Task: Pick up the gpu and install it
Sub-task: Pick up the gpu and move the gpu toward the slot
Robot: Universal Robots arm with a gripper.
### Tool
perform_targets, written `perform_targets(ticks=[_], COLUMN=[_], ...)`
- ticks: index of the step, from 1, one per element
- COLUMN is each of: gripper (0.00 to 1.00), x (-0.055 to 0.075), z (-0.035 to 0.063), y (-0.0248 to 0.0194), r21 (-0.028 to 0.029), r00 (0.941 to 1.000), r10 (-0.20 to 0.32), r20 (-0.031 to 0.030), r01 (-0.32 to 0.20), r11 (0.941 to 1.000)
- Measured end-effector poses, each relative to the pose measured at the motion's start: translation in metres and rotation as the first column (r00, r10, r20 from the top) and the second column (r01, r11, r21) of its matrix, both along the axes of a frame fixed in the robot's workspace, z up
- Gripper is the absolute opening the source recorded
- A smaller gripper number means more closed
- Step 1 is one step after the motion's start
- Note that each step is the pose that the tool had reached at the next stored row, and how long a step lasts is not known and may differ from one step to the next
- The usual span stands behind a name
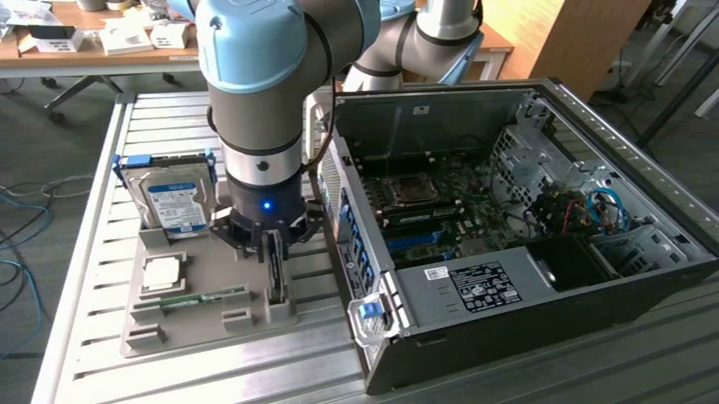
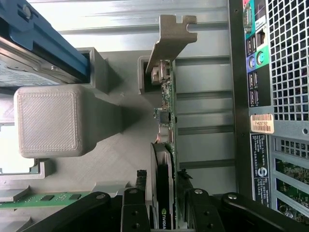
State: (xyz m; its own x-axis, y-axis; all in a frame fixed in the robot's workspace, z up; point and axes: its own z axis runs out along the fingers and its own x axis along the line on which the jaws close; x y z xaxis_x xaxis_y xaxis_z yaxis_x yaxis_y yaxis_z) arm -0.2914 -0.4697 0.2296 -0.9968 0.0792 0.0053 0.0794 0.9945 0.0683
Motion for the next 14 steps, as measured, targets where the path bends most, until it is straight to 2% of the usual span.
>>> perform_targets(ticks=[14], gripper=[0.37], x=[0.0003], z=[0.0000], y=[-0.0001], r21=[-0.0001], r00=[1.0000], r10=[0.000], r20=[-0.0001], r01=[0.000], r11=[1.0000])
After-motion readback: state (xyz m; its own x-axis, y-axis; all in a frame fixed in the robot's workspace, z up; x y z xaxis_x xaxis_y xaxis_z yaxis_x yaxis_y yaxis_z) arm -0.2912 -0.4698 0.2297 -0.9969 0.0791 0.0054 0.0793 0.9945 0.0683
